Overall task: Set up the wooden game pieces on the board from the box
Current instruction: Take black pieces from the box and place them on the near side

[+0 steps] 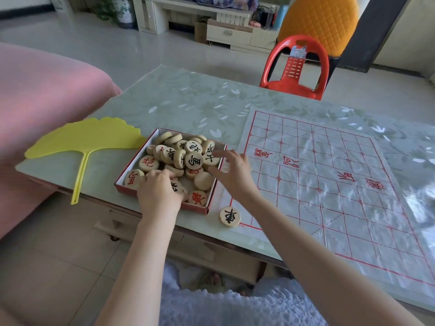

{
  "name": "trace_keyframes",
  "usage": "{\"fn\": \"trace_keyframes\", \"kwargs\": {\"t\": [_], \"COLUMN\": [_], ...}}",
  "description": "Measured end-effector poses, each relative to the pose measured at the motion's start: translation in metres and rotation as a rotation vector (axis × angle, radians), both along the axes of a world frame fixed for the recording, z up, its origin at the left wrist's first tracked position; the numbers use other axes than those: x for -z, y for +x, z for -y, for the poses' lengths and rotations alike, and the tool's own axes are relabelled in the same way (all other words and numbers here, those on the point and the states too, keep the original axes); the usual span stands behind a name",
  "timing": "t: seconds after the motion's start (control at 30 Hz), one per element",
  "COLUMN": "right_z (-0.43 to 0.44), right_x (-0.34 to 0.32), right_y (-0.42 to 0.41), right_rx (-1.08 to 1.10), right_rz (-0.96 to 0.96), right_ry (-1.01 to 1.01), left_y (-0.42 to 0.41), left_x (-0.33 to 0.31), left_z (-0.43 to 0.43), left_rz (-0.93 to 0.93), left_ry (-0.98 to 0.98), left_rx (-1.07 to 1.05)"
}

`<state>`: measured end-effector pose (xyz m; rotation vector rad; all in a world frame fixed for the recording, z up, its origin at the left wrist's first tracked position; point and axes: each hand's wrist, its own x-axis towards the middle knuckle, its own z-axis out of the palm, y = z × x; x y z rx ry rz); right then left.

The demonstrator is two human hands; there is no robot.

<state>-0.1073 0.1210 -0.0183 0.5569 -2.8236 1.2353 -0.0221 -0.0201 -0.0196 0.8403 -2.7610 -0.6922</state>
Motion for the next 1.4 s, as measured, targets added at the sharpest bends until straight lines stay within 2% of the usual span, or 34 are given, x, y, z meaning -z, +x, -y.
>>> {"fn": "trace_keyframes", "kwargs": {"t": [0.17,0.27,0.37,0.43,0.53,0.77,0.8,0.97,1.1,1.23,1.4], "right_z": [0.039,0.049,0.052,0.046,0.024,-0.056,-0.067,-0.106,-0.117,-0.109,-0.103], "right_x": [0.005,0.012,0.013,0.005,-0.015,-0.029,-0.027,-0.005,0.010,0.014,0.016], "right_y": [-0.003,-0.008,-0.006,0.000,0.014,0.047,0.052,0.075,0.086,0.090,0.089], "right_rx": [0.003,0.057,0.077,0.088,0.091,0.004,0.015,0.097,0.057,0.047,0.069], "right_rz": [0.009,0.006,0.060,0.140,0.314,0.746,0.732,0.417,0.248,0.157,0.202], "right_ry": [0.137,0.137,-0.049,-0.288,-0.633,-0.852,-0.793,-0.188,0.105,0.234,0.267], "left_y": [-0.002,-0.002,0.001,0.002,0.004,0.008,0.009,0.010,0.009,0.009,0.009], "left_x": [0.001,-0.003,-0.012,-0.018,-0.021,-0.025,-0.025,-0.026,-0.027,-0.027,-0.026], "left_z": [-0.002,-0.005,-0.006,-0.006,-0.007,-0.018,-0.020,-0.038,-0.055,-0.065,-0.071], "left_rz": [0.031,-0.052,-0.232,-0.351,-0.437,-0.391,-0.382,-0.360,-0.351,-0.331,-0.298], "left_ry": [-0.041,0.024,0.146,0.241,0.260,0.340,0.355,0.406,0.422,0.401,0.364], "left_rx": [-0.024,-0.031,-0.009,0.038,0.127,0.173,0.182,0.269,0.335,0.382,0.431]}}
